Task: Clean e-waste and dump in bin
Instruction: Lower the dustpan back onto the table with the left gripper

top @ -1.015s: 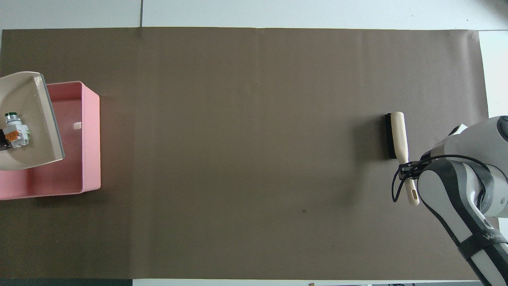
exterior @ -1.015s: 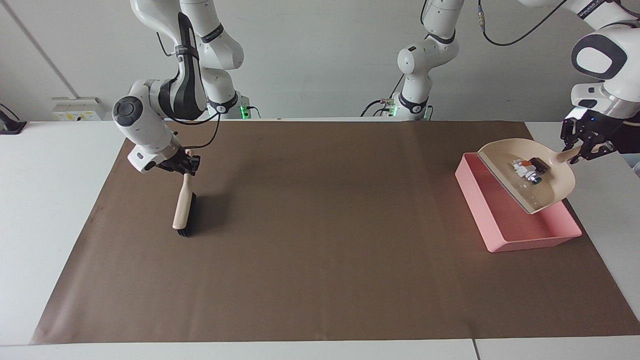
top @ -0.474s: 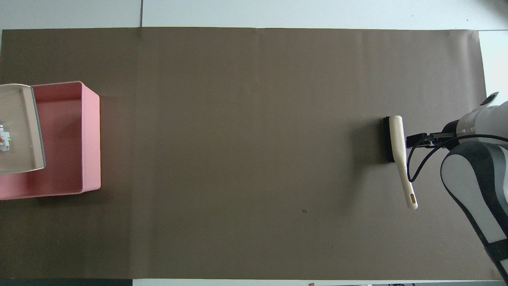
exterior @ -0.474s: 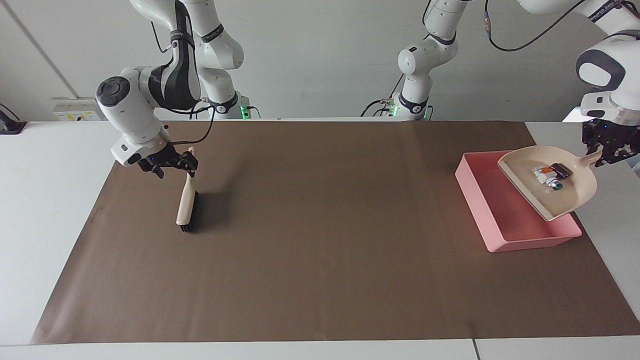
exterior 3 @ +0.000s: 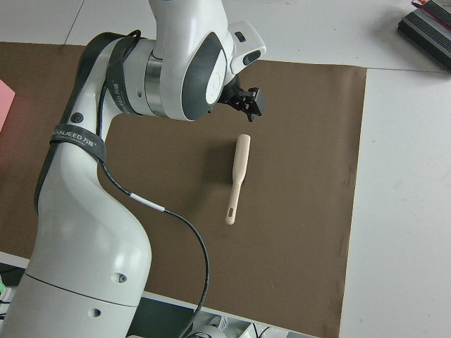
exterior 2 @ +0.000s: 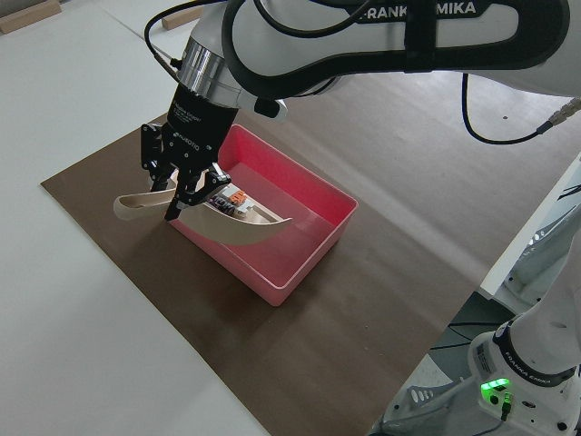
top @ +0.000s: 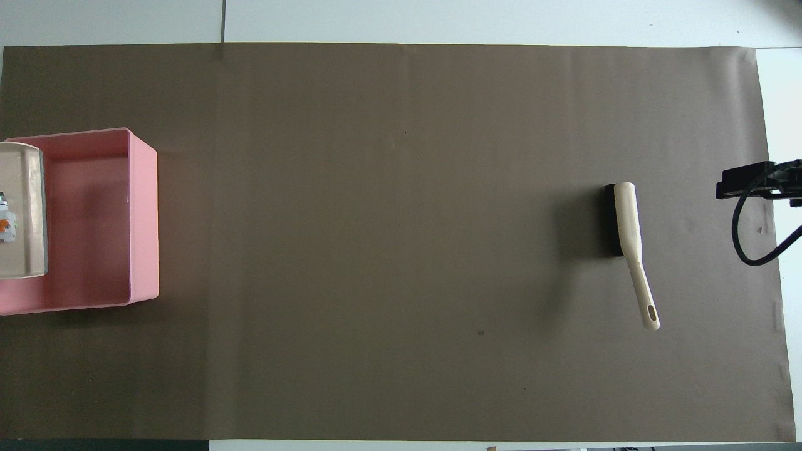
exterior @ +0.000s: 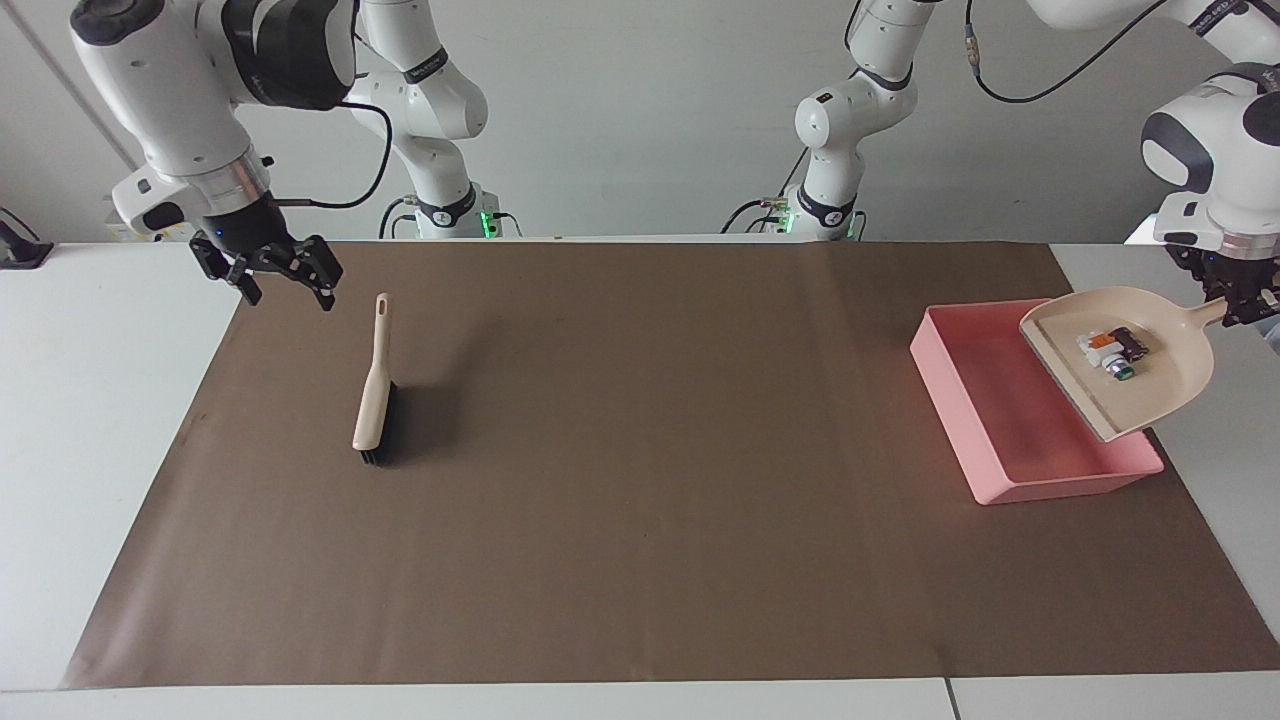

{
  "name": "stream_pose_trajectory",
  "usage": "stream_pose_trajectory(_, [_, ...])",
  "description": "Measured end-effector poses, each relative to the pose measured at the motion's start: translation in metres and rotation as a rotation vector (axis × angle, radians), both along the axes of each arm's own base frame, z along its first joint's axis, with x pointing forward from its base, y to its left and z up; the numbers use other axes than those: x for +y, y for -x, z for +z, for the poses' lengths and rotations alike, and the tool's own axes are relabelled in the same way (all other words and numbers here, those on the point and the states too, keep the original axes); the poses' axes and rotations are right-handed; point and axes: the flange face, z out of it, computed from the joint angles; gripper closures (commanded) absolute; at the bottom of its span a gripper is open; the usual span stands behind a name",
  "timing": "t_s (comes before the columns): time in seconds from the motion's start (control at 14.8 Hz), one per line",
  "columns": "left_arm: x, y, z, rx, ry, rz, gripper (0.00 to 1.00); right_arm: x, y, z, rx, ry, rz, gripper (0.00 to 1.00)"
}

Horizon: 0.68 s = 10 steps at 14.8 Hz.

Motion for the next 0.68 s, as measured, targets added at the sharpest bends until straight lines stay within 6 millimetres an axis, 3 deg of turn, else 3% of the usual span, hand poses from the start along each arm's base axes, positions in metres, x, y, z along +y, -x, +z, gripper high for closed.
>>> stream_pose_trajectory(0.14, [-0.012,-0.006,0.002,0.012,-0.079,-0.027,1.0,-0.001,0.01,0.039,0.008,0.004,-0.023,0.0])
stream_pose_trajectory(0.27, [-0.029,-0.011,0.004,0.028,-0.16,-0.037,1.0,-0.003,0.019,0.064,0.032,0.0,-0.034,0.0])
stream_pose_trajectory(0.54, [-0.071,-0.018,0.008,0.038,-0.307,-0.011,1.0,-0.004,0.011,0.051,0.078,-0.01,-0.081,0.0])
stream_pose_trajectory(0.68, [-0.081,-0.019,0.011,0.037,-0.358,-0.011,1.0,0.001,0.007,0.045,0.089,-0.012,-0.08,0.0])
